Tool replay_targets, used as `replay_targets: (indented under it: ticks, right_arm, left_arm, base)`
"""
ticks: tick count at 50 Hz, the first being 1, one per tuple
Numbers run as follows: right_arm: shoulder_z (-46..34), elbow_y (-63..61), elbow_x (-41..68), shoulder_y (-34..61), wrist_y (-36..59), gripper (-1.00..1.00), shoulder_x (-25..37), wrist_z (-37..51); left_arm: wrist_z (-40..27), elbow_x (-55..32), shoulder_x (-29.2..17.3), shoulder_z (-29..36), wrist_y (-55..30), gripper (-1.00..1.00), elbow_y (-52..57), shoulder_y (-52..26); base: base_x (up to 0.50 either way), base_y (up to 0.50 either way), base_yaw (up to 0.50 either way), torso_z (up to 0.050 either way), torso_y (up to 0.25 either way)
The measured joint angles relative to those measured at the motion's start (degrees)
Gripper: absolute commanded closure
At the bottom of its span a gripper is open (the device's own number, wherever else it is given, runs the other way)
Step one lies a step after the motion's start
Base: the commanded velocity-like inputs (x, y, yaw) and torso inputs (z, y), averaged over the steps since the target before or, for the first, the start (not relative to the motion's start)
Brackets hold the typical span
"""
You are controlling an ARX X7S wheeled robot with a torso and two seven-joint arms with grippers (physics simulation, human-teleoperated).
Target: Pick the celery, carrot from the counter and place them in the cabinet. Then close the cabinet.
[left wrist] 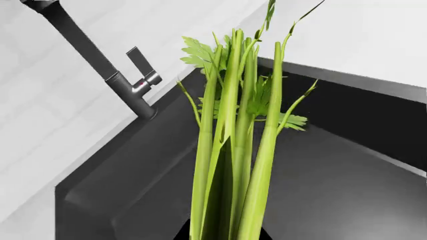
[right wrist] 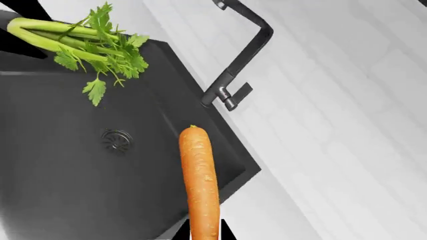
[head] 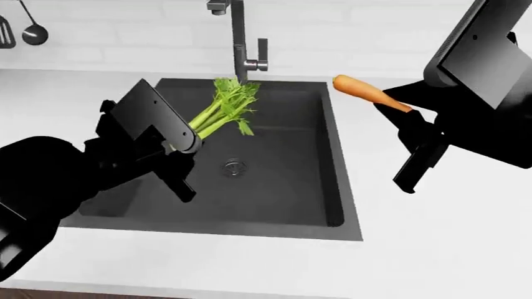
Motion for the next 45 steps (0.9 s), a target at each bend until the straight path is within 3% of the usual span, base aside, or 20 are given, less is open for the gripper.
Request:
replay_targets:
  ticks: [12,45]
  right_arm:
    - [2.1,-0.7,0.9,-1.2,0.6,1.00,0.4,1.8]
    - [5.6,-2.2,2.8,0.5,2.4,1.00,2.6,3.5]
  left_arm:
    - [-0.5,-0.4,0.2,-0.8,-0.7,1.00,0.0,-1.2]
    - [-4.5,-2.8,-0.2,-6.3,-6.9,1.00,0.4,-3.8]
  base:
    - [-0.03,0.47,0.00,0.001,0.001]
    - [0.07,-0.02,0.00,0.000,0.001]
